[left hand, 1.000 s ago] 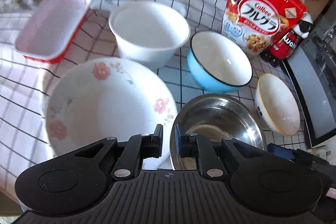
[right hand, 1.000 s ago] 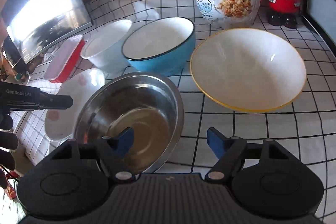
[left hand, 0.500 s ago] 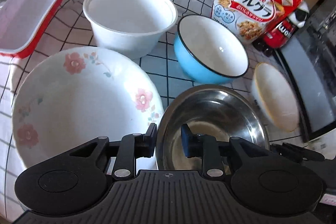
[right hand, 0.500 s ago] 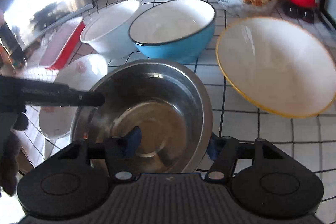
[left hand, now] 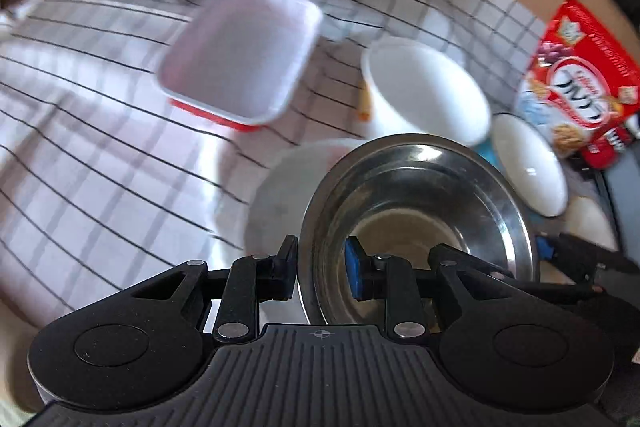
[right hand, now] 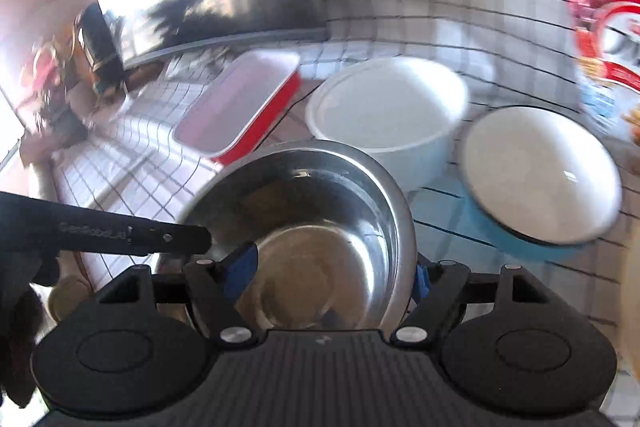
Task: Organize plates and bowls
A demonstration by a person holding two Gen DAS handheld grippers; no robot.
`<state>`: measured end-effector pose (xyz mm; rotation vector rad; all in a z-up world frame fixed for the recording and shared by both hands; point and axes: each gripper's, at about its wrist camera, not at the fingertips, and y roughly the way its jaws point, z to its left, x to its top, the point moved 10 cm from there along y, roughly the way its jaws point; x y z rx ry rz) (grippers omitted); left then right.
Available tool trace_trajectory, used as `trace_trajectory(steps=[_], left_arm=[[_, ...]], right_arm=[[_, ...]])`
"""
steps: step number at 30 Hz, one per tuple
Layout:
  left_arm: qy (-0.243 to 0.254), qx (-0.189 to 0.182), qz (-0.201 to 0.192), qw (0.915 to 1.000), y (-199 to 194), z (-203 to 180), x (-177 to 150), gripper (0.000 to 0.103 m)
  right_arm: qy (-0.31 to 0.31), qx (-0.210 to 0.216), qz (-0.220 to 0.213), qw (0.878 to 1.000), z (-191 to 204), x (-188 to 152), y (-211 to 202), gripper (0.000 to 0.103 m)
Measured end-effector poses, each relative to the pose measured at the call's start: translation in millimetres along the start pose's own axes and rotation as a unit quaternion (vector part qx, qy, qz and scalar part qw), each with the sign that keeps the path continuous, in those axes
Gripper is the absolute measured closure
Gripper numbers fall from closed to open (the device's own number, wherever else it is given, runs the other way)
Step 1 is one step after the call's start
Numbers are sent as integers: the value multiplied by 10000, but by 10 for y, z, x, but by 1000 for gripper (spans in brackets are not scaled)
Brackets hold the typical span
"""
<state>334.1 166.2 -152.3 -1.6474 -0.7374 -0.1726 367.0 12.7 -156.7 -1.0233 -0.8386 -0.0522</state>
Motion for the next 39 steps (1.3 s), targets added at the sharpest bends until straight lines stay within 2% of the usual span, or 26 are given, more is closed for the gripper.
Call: trace_trajectory(steps=[4, 7, 10, 15, 17, 26, 28, 30, 32, 34, 37, 39], left_arm=[[-66, 94, -31, 9999, 36, 177, 17, 74], [-64, 59, 0, 10000, 77, 204, 9, 68], [-29, -53, -82, 9999, 87, 150, 9, 59], [27, -272, -108, 9996, 60, 84, 34, 37], [112, -307, -113, 9994, 62, 53, 29, 33], [161, -343, -84, 9992, 119, 58, 34, 34], [180, -278, -66, 9994, 142, 91, 25, 35], [248, -108, -88, 9996, 179, 156, 17, 39], [192, 56, -53, 9998, 223, 250, 2, 39], [57, 93, 11, 9999, 271, 352, -16, 39], [-95, 67, 81, 9999, 332, 444, -18, 39], [-206, -115, 151, 9996, 377, 440, -19, 39]], right_arm=[[-88, -5, 200, 9998, 124, -34, 227, 26], [-66, -43, 317, 9995, 133, -115, 319, 26], [-90, -137, 368, 9992, 134, -180, 375, 26], [-26, -162, 362, 9992, 150, -213, 384, 26], [-34, -190, 346, 9992, 161, -217, 383, 26], [-56, -263, 319, 9991, 172, -231, 339, 25], [-26, -302, 234, 9993, 164, -206, 299, 19], [-68, -468, 66, 9989, 146, -159, 238, 13], [-180, -806, -155, 9965, 95, -98, 171, 10], [-248, -984, -202, 9946, 45, -73, 162, 8], [-84, -905, 1, 9959, -48, -117, 257, 8], [183, -713, 198, 9971, -104, -176, 344, 8]])
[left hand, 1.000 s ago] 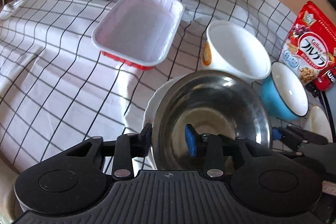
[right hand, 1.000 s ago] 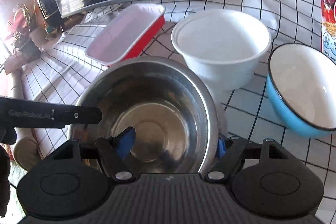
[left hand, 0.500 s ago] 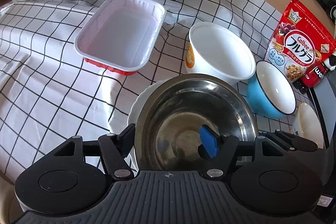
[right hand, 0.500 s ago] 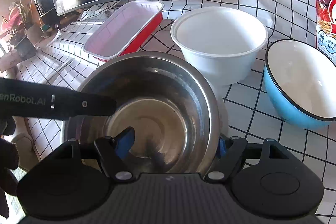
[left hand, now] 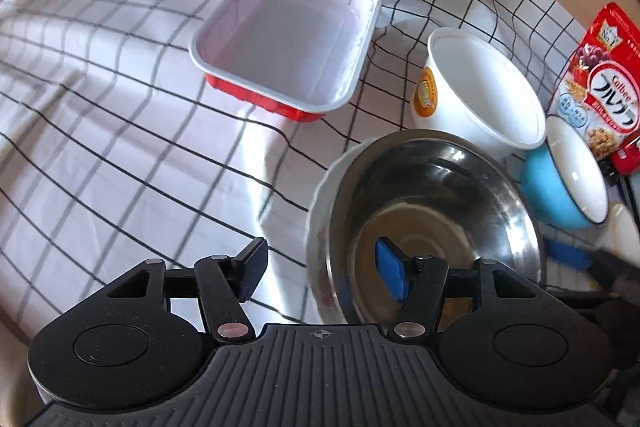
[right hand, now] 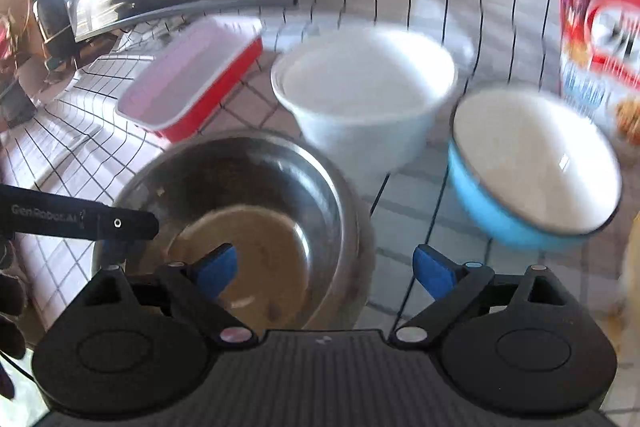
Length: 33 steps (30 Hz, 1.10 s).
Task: Organize plates and bowls
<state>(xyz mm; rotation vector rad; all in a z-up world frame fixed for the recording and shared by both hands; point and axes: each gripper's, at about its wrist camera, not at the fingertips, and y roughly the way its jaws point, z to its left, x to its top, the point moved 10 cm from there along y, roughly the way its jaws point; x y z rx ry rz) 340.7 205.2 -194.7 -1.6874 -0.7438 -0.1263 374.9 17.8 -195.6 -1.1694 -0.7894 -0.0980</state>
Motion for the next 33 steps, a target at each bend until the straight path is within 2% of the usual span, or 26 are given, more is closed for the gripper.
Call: trace_trajectory(steps=[3, 5, 8, 12, 14, 17, 22, 28, 30, 33], left_arm=[[68, -149, 64, 9998, 73, -61, 24, 39], [154, -155, 96, 9997, 126, -101, 57, 39], [179, -251, 181, 9994, 199, -163, 68, 39], [191, -91, 232, 9995, 223, -206, 58, 37], [140, -125, 342, 9992, 229, -237, 30, 37], [183, -340, 519, 9979, 252, -388, -35, 37], [488, -505, 553, 9960, 260, -659, -145, 39], [874, -120, 402, 9953, 229, -686, -131, 59], [877, -7, 371, 9955, 225, -659, -114, 74], [843, -72, 385, 9957, 214, -602, -103, 76]], right_arm=[[545, 680, 216, 9960, 8, -68, 80, 8], [971, 1149, 367, 9879, 27, -100, 119, 8], [1174, 1312, 408, 9835, 29, -118, 134, 9], [1223, 1346, 454, 9823, 40, -132, 98, 10], [1259, 1398, 463, 9811, 28, -152, 58, 10], [1237, 1254, 434, 9834, -60, -206, -31, 10], [1427, 994, 447, 9838, -321, -283, -93, 10], [1276, 759, 339, 9883, -377, -333, -128, 10], [1205, 629, 265, 9904, -379, -335, -146, 10], [1026, 299, 112, 9942, -420, -306, -195, 10]])
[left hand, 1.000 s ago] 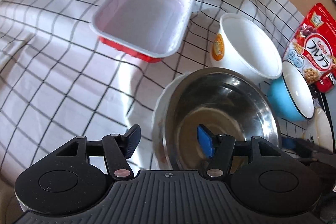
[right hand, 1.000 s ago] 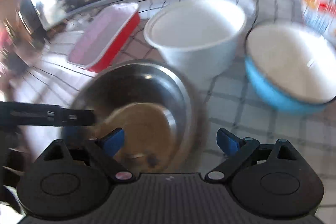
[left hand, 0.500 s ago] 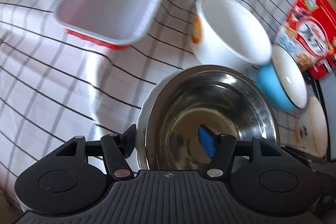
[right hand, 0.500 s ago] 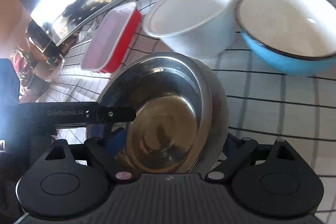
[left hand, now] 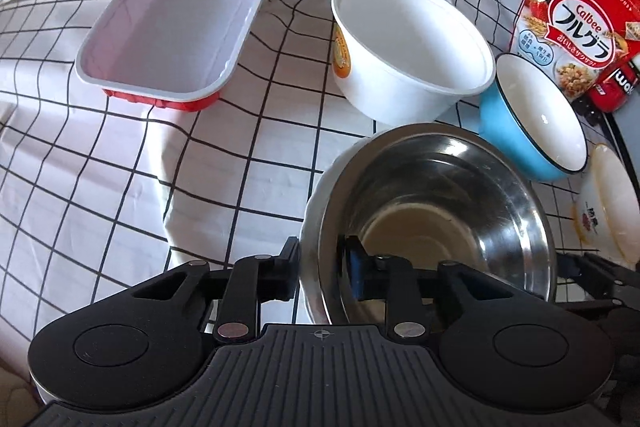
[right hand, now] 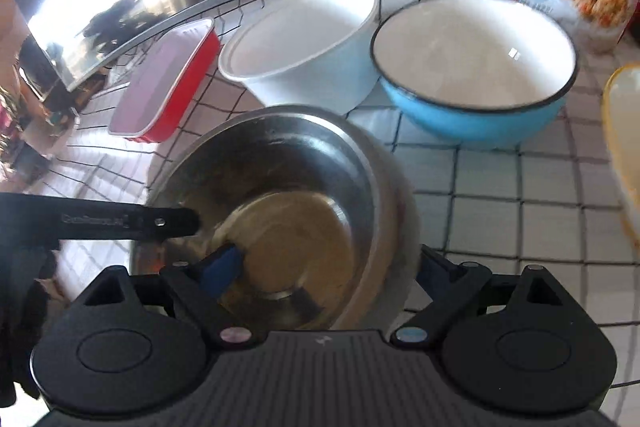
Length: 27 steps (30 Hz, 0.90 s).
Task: Organize plates and bowls
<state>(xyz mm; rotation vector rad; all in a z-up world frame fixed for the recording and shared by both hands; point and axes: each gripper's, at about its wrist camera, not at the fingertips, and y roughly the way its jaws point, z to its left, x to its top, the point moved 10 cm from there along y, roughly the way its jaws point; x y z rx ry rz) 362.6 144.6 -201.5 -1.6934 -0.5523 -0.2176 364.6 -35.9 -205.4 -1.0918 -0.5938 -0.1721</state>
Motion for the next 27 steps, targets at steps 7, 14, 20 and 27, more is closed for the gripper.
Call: trace_trajectory(steps=[7, 14, 20, 27], left_arm=[[117, -314, 61, 9994, -136, 15, 17, 72], [404, -620, -669, 9950, -654, 60, 344, 72], [461, -1543, -1113, 9807, -848, -669, 639, 72], [615, -2366, 105, 9696, -187, -2080, 186, 72]], right_arm=[[-349, -534, -513, 9966, -80, 56, -399, 10], [-588, -1251, -1145, 9838, -235, 46, -965, 3], [-769, -2439, -1463, 9556, -655, 133, -1563, 3], [-175, -2621, -1188, 9575, -1798, 284, -1799, 7]])
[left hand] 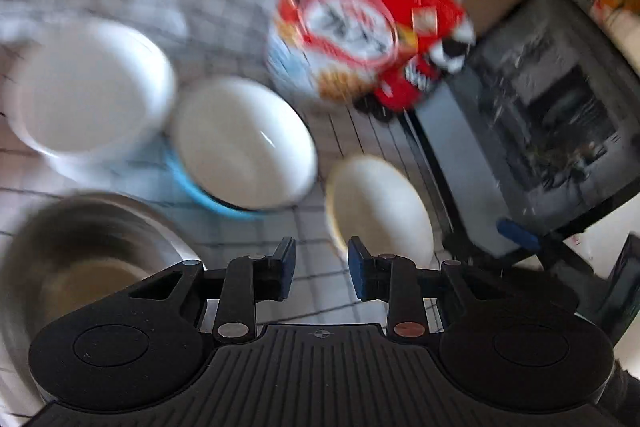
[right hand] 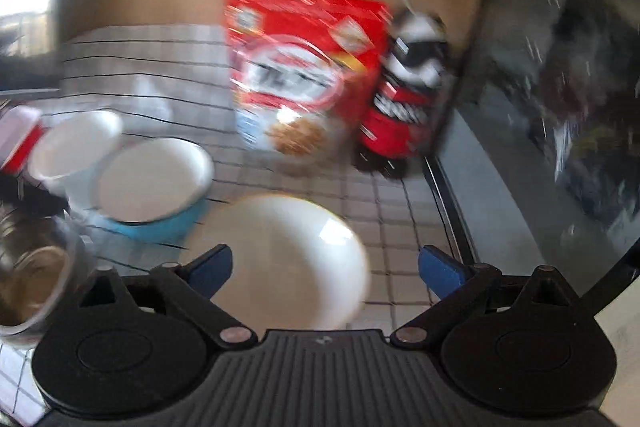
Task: Organize plates and bowls
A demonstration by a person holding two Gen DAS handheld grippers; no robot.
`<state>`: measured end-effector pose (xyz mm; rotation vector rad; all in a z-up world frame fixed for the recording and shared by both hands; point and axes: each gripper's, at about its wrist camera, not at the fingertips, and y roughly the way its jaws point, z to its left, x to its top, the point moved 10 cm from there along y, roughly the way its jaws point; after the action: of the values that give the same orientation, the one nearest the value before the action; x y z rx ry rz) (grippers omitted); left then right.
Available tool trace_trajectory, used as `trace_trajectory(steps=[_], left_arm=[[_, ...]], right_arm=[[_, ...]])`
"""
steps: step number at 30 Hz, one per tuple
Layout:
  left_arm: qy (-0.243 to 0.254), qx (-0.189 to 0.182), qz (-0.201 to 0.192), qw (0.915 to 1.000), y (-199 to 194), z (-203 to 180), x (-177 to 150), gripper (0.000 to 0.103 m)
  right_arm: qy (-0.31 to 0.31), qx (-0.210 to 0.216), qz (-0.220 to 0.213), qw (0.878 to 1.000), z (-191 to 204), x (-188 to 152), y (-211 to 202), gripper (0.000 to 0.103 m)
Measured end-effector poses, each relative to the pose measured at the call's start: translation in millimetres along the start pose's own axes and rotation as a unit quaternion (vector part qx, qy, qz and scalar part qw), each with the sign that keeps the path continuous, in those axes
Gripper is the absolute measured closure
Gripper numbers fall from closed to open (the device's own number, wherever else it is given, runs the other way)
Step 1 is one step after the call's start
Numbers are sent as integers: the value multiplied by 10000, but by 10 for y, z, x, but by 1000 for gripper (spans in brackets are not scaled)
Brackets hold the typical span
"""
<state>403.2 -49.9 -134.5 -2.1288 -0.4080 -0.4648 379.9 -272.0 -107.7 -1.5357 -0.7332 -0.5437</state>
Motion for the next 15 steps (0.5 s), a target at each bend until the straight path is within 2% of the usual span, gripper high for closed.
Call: trace_trajectory(steps=[5, 10, 11, 15], left_arm=[[-168, 497, 262, 9983, 654, -185, -46, 72], [-327, 913, 349, 9947, 1055, -194, -101, 72], [-362, 972, 358, 9940, 1094, -186, -120, 72], [-391, 1114, 342, 9924, 1232, -179, -162, 76]], right_arm=[[135, 636, 440, 9969, -319, -78, 529, 31], [165, 1125, 715, 9909, -300, -127, 940, 33], [112, 1028, 536, 9932, -320, -100, 1016, 33], [284, 1180, 790, 9895, -340, -159, 1284, 37]])
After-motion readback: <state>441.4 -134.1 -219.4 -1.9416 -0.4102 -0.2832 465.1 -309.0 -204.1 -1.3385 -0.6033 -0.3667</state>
